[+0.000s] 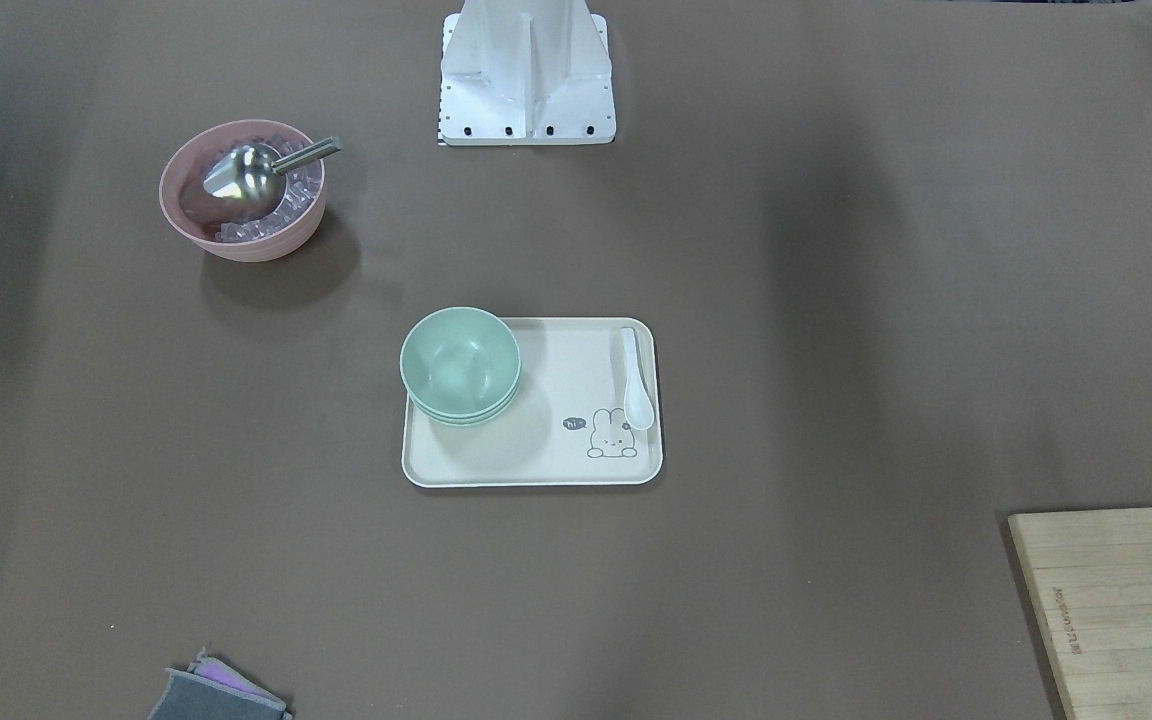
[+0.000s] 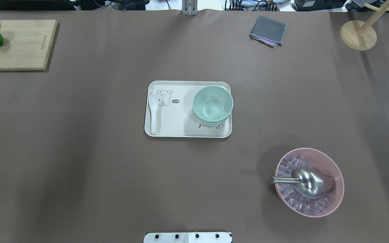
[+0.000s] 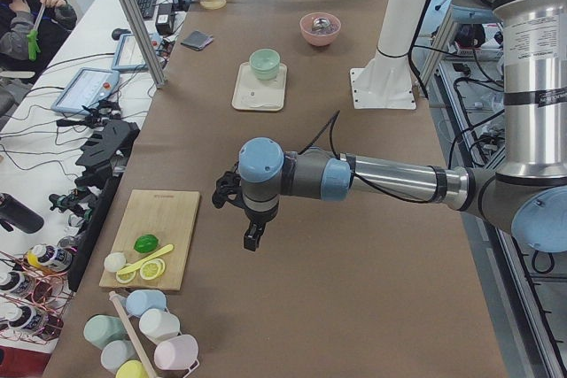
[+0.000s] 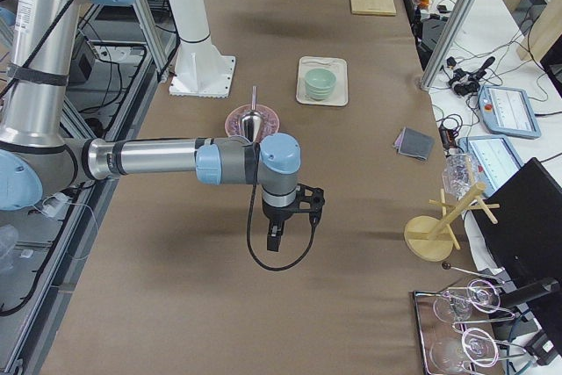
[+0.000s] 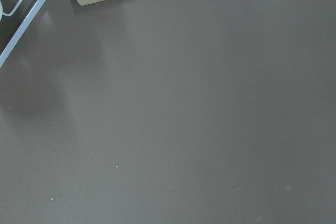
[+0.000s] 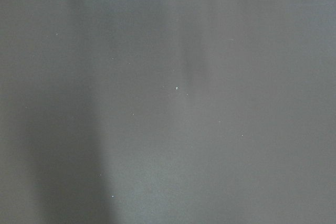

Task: Stack green bowls together

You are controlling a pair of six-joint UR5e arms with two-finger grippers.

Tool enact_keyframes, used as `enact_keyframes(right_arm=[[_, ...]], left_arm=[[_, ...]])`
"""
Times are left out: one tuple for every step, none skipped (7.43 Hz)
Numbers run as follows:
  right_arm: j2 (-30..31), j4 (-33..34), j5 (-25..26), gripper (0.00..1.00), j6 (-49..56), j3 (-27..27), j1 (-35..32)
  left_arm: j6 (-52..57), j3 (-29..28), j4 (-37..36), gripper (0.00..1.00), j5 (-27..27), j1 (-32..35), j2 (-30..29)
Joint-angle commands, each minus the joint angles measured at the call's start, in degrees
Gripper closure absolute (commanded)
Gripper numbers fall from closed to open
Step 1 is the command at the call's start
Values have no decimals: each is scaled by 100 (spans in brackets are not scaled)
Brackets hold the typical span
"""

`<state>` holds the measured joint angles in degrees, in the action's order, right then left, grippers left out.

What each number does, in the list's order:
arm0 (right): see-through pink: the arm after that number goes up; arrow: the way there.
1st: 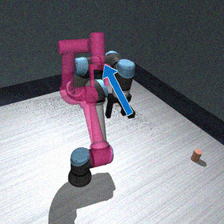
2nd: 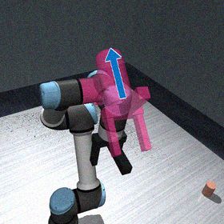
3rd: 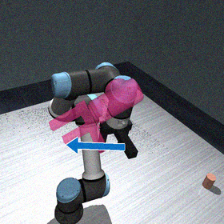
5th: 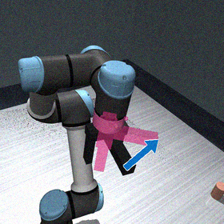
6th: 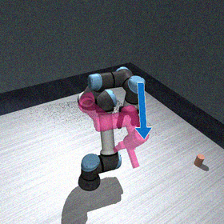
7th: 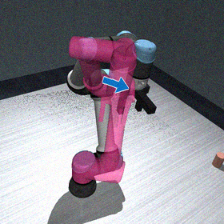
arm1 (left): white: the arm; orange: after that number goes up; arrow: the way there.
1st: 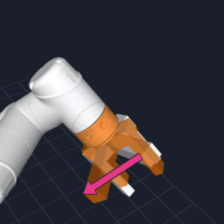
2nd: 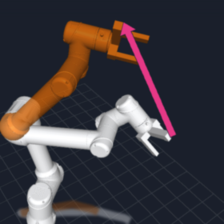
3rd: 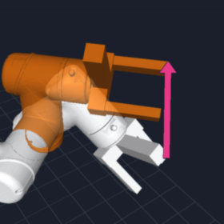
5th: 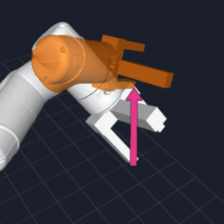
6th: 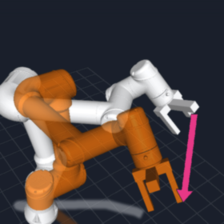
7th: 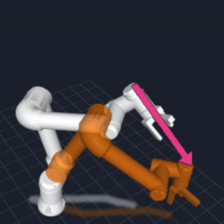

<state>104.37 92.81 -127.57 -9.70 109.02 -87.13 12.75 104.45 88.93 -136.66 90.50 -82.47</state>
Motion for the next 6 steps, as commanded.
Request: enact_keyframes(right_arm=[[-48, 0, 4, 0, 3, -29, 12], [-83, 0, 4, 0, 3, -73, 20], [-92, 0, 4, 0, 3, -100, 64], [-92, 0, 4, 0, 3, -108, 73], [-92, 0, 4, 0, 3, -109, 82], [-101, 0, 4, 0, 3, -109, 82]], left_arm=[[-1, -101, 2, 2, -28, 3, 29], [-10, -100, -7, 2, -28, 3, 30], [-10, -100, -7, 2, -19, 3, 38], [-10, -100, 2, 2, -28, 3, 38], [-10, -100, 2, 2, -28, 3, 38], [-10, -100, -7, 2, -28, 11, 38]])
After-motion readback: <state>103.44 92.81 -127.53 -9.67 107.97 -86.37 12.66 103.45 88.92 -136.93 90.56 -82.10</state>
